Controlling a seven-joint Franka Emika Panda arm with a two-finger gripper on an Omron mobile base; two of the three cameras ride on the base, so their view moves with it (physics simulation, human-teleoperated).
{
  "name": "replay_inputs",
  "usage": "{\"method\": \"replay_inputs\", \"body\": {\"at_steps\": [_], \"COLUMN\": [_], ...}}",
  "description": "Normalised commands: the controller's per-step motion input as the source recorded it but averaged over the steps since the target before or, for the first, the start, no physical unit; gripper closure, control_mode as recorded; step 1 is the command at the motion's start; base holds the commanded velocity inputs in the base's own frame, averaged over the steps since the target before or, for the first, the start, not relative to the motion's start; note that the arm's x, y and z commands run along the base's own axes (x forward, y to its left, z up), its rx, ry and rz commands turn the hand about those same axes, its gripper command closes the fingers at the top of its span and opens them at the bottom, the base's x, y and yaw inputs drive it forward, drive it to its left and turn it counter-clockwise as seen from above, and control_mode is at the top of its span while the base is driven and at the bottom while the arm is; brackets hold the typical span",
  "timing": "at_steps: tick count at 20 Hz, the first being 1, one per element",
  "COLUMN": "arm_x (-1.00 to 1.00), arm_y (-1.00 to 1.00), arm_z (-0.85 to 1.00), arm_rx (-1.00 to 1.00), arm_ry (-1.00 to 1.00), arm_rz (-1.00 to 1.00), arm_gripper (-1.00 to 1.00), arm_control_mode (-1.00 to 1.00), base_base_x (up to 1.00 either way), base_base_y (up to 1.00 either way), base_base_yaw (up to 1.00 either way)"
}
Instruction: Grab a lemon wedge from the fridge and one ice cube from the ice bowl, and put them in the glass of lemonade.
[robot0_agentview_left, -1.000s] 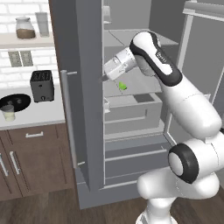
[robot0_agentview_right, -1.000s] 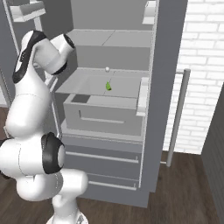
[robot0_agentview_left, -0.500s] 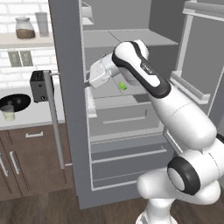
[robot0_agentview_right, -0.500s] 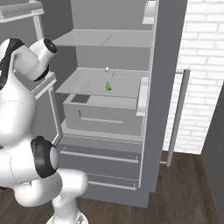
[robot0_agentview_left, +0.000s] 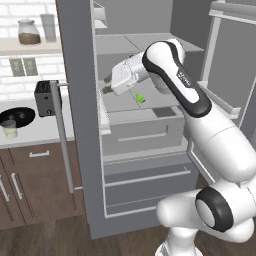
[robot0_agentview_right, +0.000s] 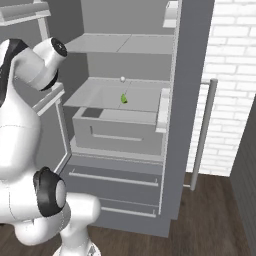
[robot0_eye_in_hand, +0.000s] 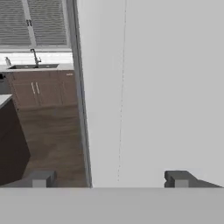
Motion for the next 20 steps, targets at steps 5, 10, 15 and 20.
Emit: {"method": "replay_inputs", "body": {"at_steps": [5, 10, 15, 20], "arm_x": [-0.65, -0.18, -0.04, -0.04], "arm_y": [-0.66, -0.64, -0.83, -0.91], "arm_z": [0.45, -0.03, -0.08, -0.14], "arm_rx": [0.08, 0.00, 0.00, -0.03], "arm_ry": [0.00, 0.12, 0.32, 0.19], "arm_rz": [-0.10, -0.30, -0.45, -0.57], "arm_gripper": [-1.00, -1.00, -1.00, -1.00], "arm_control_mode": [-1.00, -1.00, -1.00, -1.00], "base_base_x": [0.00, 0.00, 0.00, 0.00], "base_base_y": [0.00, 0.00, 0.00, 0.00], "base_base_yaw": [0.00, 0.00, 0.00, 0.00]}}
